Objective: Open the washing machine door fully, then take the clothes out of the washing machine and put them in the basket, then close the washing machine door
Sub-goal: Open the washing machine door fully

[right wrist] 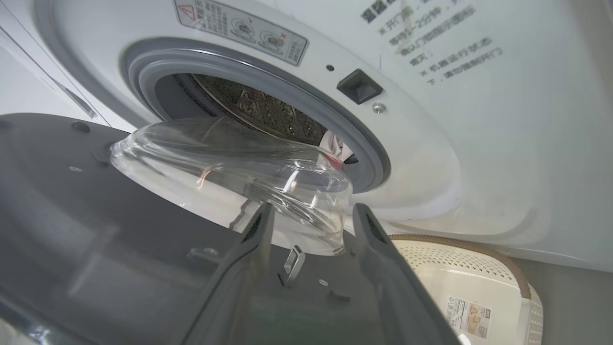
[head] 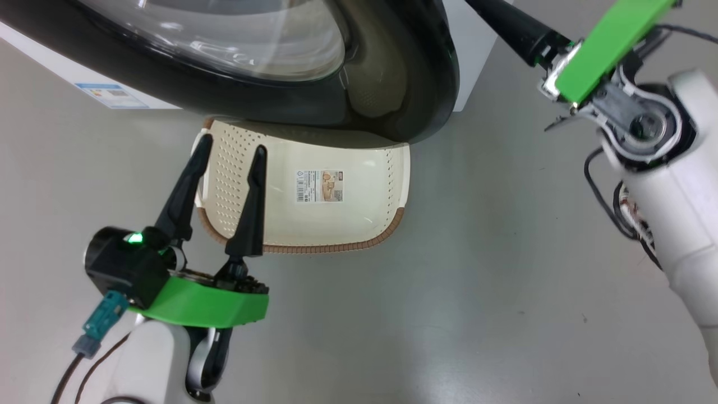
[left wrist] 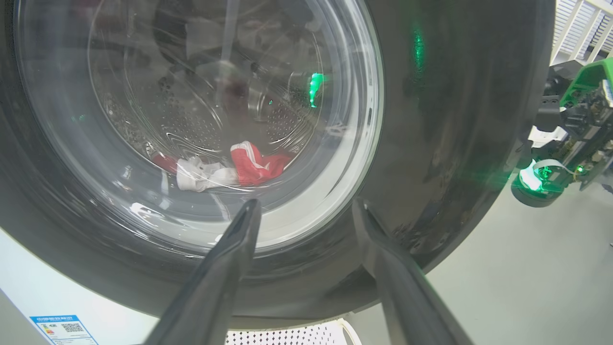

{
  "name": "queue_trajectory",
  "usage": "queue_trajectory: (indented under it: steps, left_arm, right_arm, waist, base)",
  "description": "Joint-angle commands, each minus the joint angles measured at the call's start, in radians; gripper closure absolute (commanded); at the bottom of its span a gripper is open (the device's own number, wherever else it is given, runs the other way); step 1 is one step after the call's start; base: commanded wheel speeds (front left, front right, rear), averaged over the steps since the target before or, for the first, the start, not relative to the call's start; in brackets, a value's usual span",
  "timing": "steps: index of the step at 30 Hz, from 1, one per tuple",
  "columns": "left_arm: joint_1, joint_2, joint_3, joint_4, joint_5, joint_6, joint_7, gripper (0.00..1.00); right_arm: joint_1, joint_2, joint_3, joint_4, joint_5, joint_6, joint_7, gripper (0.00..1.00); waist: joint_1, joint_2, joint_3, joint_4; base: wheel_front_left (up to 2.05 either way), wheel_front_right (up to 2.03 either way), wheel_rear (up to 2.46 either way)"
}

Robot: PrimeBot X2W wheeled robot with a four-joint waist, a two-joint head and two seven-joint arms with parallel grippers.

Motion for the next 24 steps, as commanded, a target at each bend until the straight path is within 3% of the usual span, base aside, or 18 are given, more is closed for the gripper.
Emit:
queue_trajectory:
  steps: [1, 6, 11, 16, 24]
  left_arm:
    - [0.027, 0.019, 0.037, -0.026, 0.005, -0.005, -0.007, 0.00]
    - [0.034, 0.019, 0.059, -0.020, 0.006, -0.005, -0.007, 0.00]
    - [0.047, 0.019, 0.080, -0.016, 0.012, -0.005, -0.007, 0.00]
    - [0.054, 0.019, 0.093, -0.012, 0.017, -0.005, -0.007, 0.00]
    - [0.058, 0.019, 0.099, -0.014, 0.019, -0.005, -0.007, 0.00]
  right_arm:
    - [0.031, 0.008, 0.000, -0.034, -0.021, 0.008, -0.026, 0.00]
    - [0.110, -0.031, 0.058, -0.074, -0.193, 0.008, -0.301, 0.00]
    - [0.167, -0.044, 0.130, -0.016, -0.346, 0.008, -0.565, 0.00]
    - [0.209, -0.011, 0.110, 0.045, -0.497, 0.008, -0.625, 0.00]
    - [0.410, 0.122, -0.176, -0.123, -0.963, 0.008, -0.626, 0.00]
  waist:
    - [0.0000, 0.0000, -0.001, -0.001]
    - [0.0000, 0.0000, -0.010, -0.013]
    - [0.0000, 0.0000, -0.026, -0.034]
    - [0.0000, 0.0000, -0.040, -0.051]
    - [0.0000, 0.0000, -0.049, -0.059]
  base:
    - [0.00, 0.00, 0.00]
    - [0.00, 0.00, 0.00]
    - [0.00, 0.00, 0.00]
    - [0.00, 0.00, 0.00]
    - [0.00, 0.00, 0.00]
